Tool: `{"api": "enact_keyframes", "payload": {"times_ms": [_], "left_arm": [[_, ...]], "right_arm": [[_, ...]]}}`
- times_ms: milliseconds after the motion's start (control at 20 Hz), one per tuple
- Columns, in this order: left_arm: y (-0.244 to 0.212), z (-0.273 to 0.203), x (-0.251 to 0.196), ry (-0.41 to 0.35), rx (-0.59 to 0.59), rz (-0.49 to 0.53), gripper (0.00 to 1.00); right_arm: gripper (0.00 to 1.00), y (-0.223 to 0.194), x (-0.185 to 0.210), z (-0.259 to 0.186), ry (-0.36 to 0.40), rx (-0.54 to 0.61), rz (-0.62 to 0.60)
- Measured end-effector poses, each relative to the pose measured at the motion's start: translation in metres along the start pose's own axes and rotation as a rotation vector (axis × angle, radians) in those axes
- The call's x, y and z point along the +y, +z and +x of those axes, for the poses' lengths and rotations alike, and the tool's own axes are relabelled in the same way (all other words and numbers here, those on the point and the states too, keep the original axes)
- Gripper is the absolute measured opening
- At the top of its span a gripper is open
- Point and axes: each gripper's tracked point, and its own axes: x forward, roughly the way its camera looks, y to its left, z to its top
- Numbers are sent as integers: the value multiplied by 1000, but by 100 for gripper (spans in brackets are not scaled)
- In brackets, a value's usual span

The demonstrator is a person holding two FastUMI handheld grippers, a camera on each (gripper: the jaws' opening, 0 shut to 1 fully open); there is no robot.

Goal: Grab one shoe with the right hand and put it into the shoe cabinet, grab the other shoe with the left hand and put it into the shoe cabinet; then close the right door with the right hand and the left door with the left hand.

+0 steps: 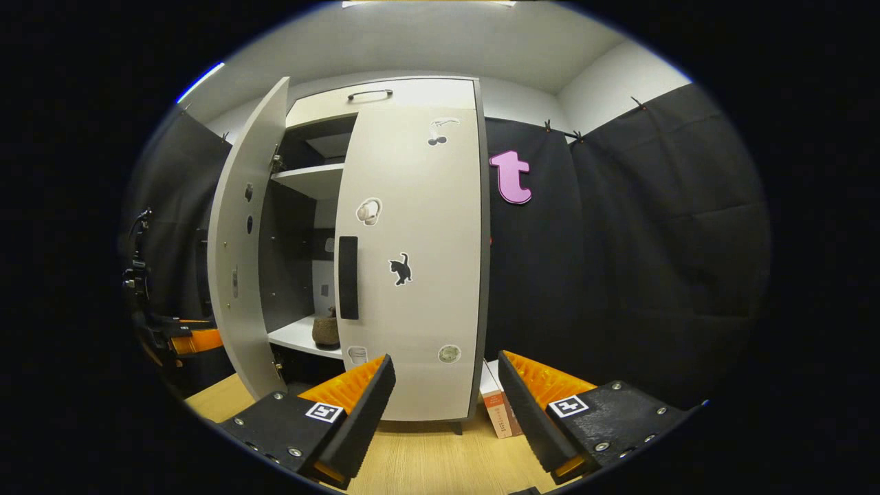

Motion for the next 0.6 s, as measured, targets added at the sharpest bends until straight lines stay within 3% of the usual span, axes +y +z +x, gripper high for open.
{"api": "enact_keyframes", "payload": {"times_ms": [100, 400, 600], "left_arm": [[-4, 17, -9, 9, 14, 8, 99], [-10, 81, -31, 39, 35, 26, 94], [-10, 97, -36, 58, 31, 37, 99]], "right_arm": [[93, -4, -9, 7, 3, 7, 0], [93, -11, -48, 21, -22, 15, 3], [93, -15, -70, 28, -44, 20, -1]]}}
